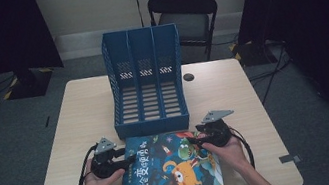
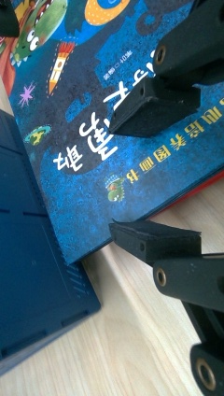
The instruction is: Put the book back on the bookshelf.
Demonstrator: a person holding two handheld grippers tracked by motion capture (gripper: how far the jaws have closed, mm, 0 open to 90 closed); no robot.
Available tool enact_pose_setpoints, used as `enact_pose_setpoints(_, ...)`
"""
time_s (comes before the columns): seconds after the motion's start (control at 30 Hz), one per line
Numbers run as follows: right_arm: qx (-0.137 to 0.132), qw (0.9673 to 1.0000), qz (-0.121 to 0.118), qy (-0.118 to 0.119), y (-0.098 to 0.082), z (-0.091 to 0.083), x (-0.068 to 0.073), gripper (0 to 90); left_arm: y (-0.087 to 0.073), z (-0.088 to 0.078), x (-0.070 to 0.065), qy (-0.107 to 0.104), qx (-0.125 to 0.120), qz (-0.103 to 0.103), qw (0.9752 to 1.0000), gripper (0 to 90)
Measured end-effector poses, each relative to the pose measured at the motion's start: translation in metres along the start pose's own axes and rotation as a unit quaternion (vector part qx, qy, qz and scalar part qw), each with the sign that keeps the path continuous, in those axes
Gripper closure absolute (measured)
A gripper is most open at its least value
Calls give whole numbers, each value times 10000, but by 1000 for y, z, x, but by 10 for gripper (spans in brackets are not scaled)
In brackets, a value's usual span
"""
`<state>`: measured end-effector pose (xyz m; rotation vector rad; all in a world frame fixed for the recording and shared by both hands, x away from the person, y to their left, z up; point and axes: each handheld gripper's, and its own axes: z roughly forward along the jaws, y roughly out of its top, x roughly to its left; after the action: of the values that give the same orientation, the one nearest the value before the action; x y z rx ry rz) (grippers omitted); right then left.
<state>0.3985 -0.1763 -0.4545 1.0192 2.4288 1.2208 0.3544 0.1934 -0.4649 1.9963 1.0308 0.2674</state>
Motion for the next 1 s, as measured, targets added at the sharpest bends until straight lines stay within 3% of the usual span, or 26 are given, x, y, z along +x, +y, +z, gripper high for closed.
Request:
enact_pose_setpoints(0.23,88,9999,-76,43,-1,0,5,454,3,6,-4,-142,-28,91,9999,468)
enact_pose_setpoints(0.37,110,9997,128,-153,-3,-3,5,526,0,3,-2,-310,13,16,9995,467)
enact_pose_setpoints(0.5,132,9997,79,-205,-5,-8,7,553,-2,-1,-3,-300,33,-42,9995,529)
enact_pose_setpoints(1.0,172,9998,73,-46,-20,-28,10,626,-2,-3,-7,-340,125,20,9993,539)
